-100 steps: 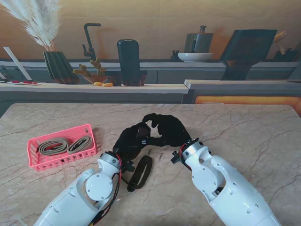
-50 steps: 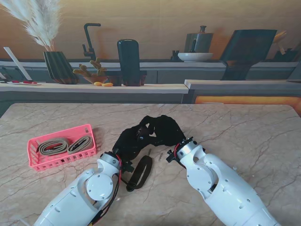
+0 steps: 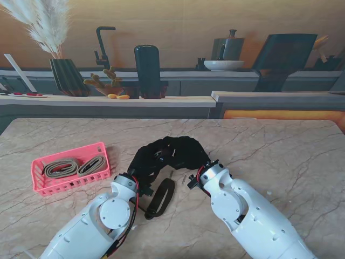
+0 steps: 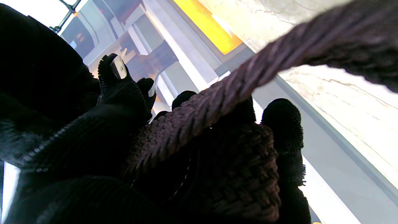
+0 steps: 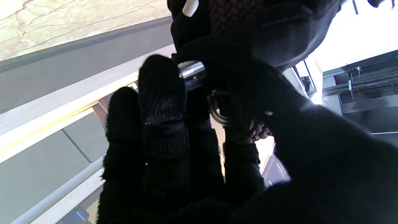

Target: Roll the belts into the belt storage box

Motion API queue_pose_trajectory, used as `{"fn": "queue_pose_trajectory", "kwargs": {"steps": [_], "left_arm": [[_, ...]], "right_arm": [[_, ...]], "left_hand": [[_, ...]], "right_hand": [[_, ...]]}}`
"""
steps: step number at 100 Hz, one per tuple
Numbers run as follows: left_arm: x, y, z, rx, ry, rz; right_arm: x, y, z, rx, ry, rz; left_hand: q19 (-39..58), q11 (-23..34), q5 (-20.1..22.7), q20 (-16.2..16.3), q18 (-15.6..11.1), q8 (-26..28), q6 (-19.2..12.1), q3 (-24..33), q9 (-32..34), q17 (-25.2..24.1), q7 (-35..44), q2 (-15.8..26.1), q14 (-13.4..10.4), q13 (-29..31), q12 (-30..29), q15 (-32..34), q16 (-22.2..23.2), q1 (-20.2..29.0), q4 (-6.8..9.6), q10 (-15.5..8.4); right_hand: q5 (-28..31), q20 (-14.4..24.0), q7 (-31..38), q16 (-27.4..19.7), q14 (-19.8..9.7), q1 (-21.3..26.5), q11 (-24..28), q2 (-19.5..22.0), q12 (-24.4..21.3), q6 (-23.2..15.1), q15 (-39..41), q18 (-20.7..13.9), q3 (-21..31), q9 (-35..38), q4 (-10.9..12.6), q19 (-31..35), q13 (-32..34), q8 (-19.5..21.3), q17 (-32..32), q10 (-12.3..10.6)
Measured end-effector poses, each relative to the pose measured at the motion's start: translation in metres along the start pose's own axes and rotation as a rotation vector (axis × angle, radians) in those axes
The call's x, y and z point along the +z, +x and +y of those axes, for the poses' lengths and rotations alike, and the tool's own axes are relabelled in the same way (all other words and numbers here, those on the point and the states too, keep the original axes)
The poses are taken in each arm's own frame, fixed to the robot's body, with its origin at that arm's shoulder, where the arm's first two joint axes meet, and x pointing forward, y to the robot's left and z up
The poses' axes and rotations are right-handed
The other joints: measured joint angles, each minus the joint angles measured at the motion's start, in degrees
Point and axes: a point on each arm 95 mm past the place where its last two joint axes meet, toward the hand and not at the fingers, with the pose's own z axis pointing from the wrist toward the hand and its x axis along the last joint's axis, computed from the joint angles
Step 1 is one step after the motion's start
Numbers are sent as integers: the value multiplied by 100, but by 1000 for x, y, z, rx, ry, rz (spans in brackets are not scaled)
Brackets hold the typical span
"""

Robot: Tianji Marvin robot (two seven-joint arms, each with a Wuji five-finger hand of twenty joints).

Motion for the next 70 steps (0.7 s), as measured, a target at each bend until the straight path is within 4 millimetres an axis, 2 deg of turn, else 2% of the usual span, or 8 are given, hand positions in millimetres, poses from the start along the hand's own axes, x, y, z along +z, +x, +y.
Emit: {"fn": "queue_pose_trajectory", "kwargs": {"steps": [10, 17, 22, 30, 39, 61, 70], "left_arm": [[0, 0, 0, -7, -10, 5], [0, 0, 1, -20, -20, 12], [1, -1, 1, -25, -28, 16], [2, -2, 1, -25, -46, 24], [3, -2, 0, -14, -62, 35], [2, -6, -4, 12, -85, 34], [2, -7, -6, 20, -85, 35]], "right_arm": [[1, 0, 1, 7, -5, -6], [1, -2, 2, 36, -6, -27], [2, -4, 5, 79, 14, -53], [2, -3, 12, 146, 57, -101], [2, -2, 22, 164, 44, -128], [0, -1, 52, 171, 55, -143], [-2, 2, 65, 149, 48, -139]], "left_hand": [[1, 0, 0, -16, 0, -6, 1, 33, 0, -13, 0, 0, -15, 1, 0, -12, 0, 1, 29, 0], [-225, -181, -18, -66, 2, -54, 1, 32, -40, -184, -163, 17, -15, -57, -46, -287, 0, -17, 32, 6], [-570, -590, -216, -77, 35, -83, 2, 59, -353, -551, -614, 36, 17, -391, -139, -721, 0, -116, 32, 179], [-1198, -1454, -451, -82, 100, -257, 37, 283, -1005, -1163, -1675, 81, 166, -1063, -433, -1542, -4, -637, 33, 417], [-1611, -2074, -682, -136, 130, -454, 70, 354, -1550, -1548, -2481, 117, 233, -1566, -778, -2120, -174, -749, 34, 477], [-1764, -2286, -682, -174, 164, -514, 75, 421, -1598, -1672, -2654, 117, 240, -1690, -918, -2351, -270, -695, 34, 481], [-1828, -2296, -681, -184, 165, -515, 75, 431, -1598, -1673, -2658, 114, 240, -1690, -930, -2362, -287, -477, 34, 481]], "right_hand": [[187, -18, 4, -4, 0, 0, -98, -78, 1, -164, -138, -19, -3, 156, -3, 0, 100, -39, 124, -68], [203, -57, 21, -60, 0, 0, -106, -85, 80, -188, -329, -19, -5, 225, -6, -1, 102, -40, 131, -115], [203, -59, 24, -130, 0, 0, -224, -85, 80, -190, -601, -19, -5, 225, -7, -1, 102, -31, 131, -116], [203, -59, 24, -217, 4, 2, -361, -84, 80, -210, -878, -19, -47, 230, -7, -2, 102, 41, 131, -116], [203, -59, 24, -246, 22, 3, -414, -84, 80, -227, -948, -19, -48, 243, -7, -2, 102, 97, 131, -116], [203, -5, 24, -272, 34, 4, -415, -84, 80, -229, -949, -19, -49, 257, -7, -2, 102, 105, 135, -116], [203, 19, 24, -272, 46, 4, -444, -84, 80, -229, -949, -19, -49, 304, -7, -2, 102, 106, 137, -116]]}}
